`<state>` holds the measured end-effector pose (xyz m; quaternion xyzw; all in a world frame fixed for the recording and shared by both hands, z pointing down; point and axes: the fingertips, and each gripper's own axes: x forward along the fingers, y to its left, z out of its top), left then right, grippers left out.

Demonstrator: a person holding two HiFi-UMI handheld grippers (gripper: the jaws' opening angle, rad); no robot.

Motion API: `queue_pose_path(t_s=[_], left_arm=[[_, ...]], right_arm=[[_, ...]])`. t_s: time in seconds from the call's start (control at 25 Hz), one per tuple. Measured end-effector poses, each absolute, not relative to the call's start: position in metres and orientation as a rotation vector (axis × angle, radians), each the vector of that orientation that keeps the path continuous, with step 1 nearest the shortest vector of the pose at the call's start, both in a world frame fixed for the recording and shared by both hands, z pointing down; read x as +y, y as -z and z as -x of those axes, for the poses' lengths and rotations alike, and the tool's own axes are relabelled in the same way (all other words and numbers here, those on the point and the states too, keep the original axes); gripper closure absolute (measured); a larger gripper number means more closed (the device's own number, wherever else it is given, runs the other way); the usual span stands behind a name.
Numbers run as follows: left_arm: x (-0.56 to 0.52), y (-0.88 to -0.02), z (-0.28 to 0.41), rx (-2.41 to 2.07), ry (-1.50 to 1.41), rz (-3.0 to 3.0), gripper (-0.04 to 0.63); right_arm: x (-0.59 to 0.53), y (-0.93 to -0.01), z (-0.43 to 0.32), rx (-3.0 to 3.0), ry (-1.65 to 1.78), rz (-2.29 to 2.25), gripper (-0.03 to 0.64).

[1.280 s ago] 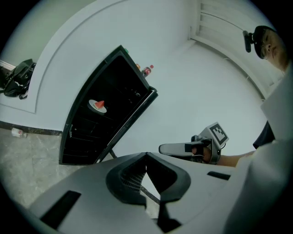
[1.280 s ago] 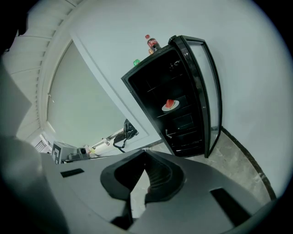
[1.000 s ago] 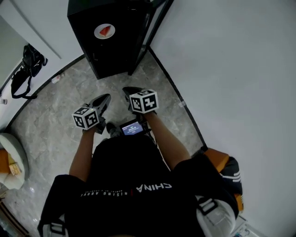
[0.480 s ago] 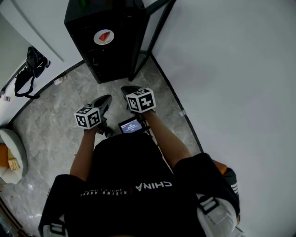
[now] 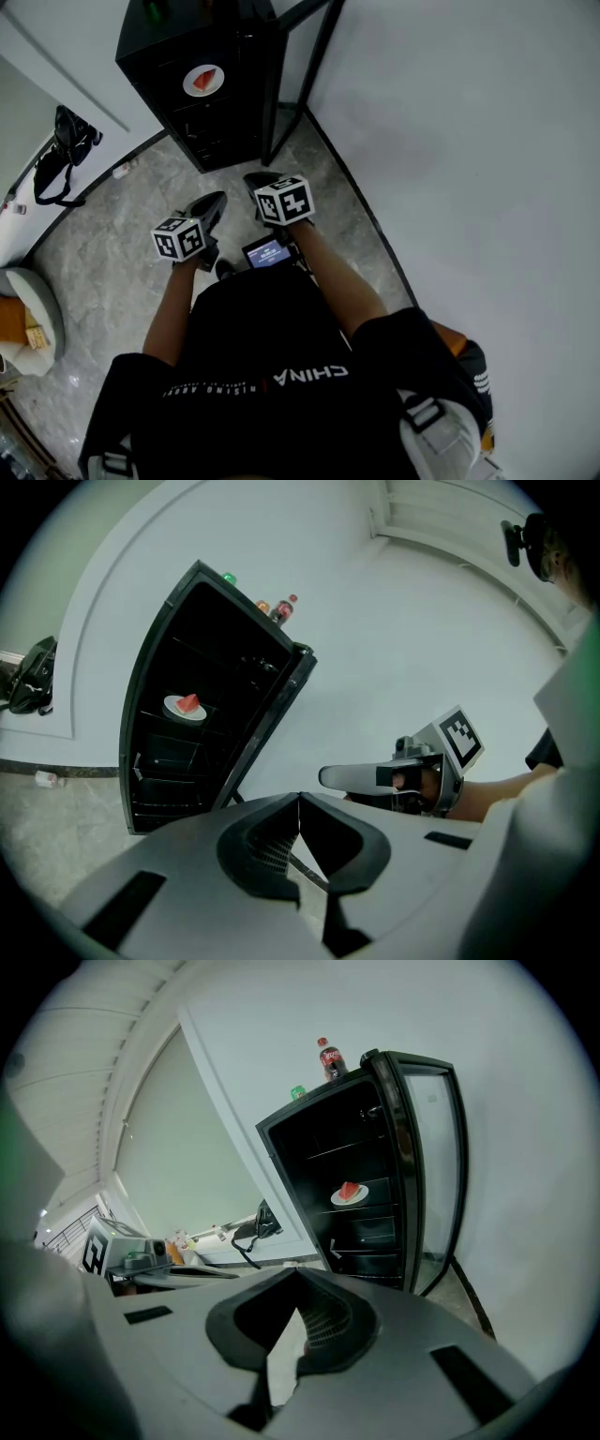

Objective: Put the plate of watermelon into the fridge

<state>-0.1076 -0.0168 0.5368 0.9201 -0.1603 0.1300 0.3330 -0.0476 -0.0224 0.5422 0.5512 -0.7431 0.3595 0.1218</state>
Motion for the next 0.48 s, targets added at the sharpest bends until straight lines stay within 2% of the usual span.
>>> queue_pose_path(t_s=[0.48], left_arm=[[-0.0206,-0.5435,0.0967,-0.395,-0.397,-2.407,0.583]], right_arm=[[-0.0308,-0.5423,0.0358,-2.163,-1.060,-1.609,0.601]])
